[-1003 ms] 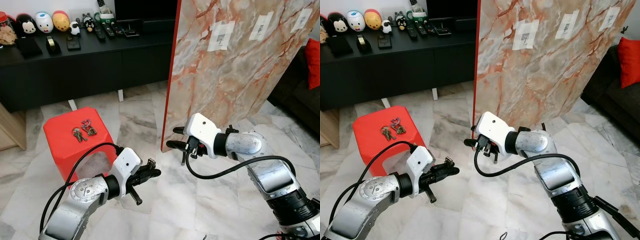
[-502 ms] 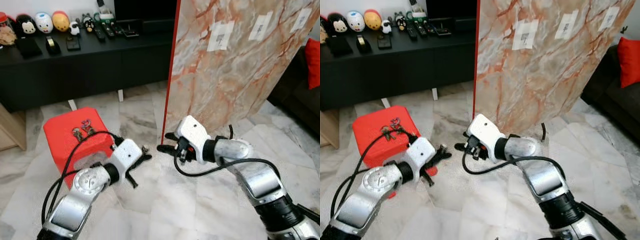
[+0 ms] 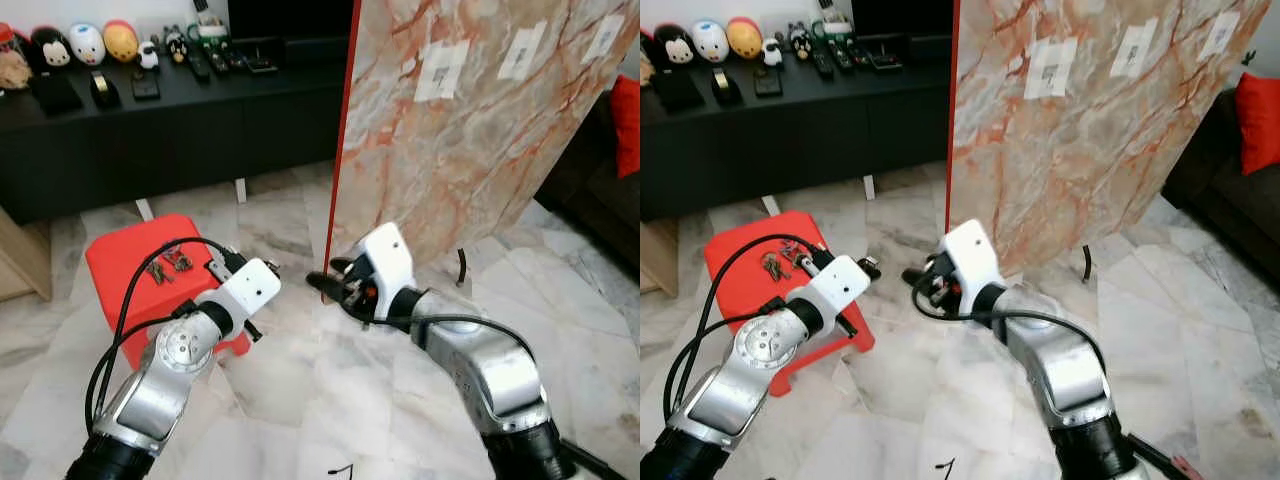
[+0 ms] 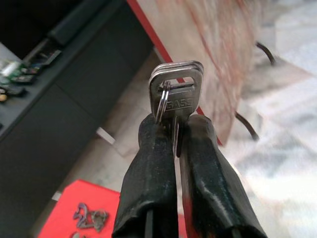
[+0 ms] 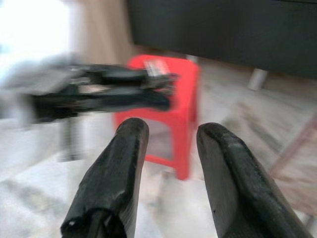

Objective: Hang keys on a hook

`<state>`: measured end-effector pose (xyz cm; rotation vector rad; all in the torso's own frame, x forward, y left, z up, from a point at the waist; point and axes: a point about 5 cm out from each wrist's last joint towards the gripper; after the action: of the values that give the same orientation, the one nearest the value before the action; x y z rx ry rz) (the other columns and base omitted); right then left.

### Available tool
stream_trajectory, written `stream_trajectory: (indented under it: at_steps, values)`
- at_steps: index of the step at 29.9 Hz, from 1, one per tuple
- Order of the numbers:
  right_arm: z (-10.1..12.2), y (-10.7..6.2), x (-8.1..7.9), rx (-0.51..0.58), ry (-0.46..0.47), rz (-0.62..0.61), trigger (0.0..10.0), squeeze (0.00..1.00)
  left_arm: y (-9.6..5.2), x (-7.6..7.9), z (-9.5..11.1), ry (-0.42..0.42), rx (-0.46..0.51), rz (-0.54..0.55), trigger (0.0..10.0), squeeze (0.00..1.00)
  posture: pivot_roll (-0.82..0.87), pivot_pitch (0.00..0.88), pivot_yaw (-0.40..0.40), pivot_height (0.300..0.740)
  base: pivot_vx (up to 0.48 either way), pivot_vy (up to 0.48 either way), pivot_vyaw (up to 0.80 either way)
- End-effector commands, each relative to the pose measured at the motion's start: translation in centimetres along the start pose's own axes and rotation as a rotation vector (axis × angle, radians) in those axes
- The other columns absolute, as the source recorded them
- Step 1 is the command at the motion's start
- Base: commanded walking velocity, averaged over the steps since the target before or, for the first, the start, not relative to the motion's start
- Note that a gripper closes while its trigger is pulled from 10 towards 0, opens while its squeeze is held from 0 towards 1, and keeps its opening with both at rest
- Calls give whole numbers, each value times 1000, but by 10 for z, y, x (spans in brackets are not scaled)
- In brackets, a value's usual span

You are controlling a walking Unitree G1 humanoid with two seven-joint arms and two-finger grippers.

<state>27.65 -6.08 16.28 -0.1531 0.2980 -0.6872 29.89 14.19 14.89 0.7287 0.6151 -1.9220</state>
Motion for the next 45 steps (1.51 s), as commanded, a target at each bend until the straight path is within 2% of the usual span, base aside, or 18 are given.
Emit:
stream_trajectory:
  at_steps: [1, 3, 4, 5, 6, 8, 12, 22, 28, 36, 37, 40, 45]
  values:
    - [2, -5, -10, 11, -11, 55, 10000, 0, 4, -4, 12, 0, 70, 26, 0, 0, 129, 118, -118, 740, 0, 0, 0]
    - [2, -7, -10, 6, -9, 53, 10000, 0, 3, -4, 20, -29, 131, 22, 0, 0, 128, 119, -117, 740, 0, 0, 0]
    - [1, -9, -9, 3, -7, 43, 10000, 0, 3, -3, 24, -41, 167, 13, 2078, 0, 127, 118, -117, 740, 0, 0, 0]
    - [1, -10, -8, 2, -7, 38, 10000, 0, 3, -3, 25, -41, 178, 7, 5725, 0, 127, 118, -117, 740, 0, 0, 0]
    - [1, -11, -6, 1, -9, 33, 10000, 0, 2, -1, 27, -44, 196, -7, 10000, 0, 127, 118, -117, 740, 0, 0, 0]
    - [2, -16, -3, -4, -27, 31, 10000, 0, 0, 3, 29, -29, 225, -50, 10000, 0, 129, 117, -115, 740, 0, 0, 0]
    - [4, -31, 5, -10, -119, 56, 10000, 0, -5, 8, 31, 21, 272, -108, 10000, 0, 128, 119, -113, 740, 0, 0, 0]
    - [18, -41, 18, 9, -226, 74, 10000, 0, -9, 16, 25, 18, 274, -199, 10000, 0, 127, 123, -109, 740, 0, 0, 0]
    - [31, -36, 23, 89, -210, 51, 10000, 0, -9, 19, 24, 12, 271, -227, 10000, 0, 128, 124, -108, 740, 0, 0, 0]
    - [23, -25, 21, 37, -211, 72, 10000, 0, -11, 24, 25, -3, 274, -259, 10000, 0, 131, 125, -109, 740, 0, 0, 0]
    - [22, -18, 23, 27, -175, 66, 10000, 0, -11, 24, 25, -11, 275, -270, 10000, 0, 130, 124, -110, 740, 0, 0, 0]
    - [20, -13, 25, 3, -161, 59, 10000, 0, -10, 24, 26, -9, 271, -275, 10000, 0, 137, 122, -113, 740, 0, 0, 0]
    - [23, -9, 15, 19, -154, 125, 10000, 0, -10, 24, 27, -18, 273, -270, 10000, 0, 137, 125, -116, 740, 0, 0, 0]
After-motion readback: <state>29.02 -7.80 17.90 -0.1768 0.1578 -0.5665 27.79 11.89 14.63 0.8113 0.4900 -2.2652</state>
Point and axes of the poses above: a point about 5 cm out from each wrist's last joint towards the gripper, its own y axis pointing out of the wrist towards the gripper, its own z axis along the axis of the wrist's last joint, x = y × z, and after that the axes turned 8 degrees about y, right-handed
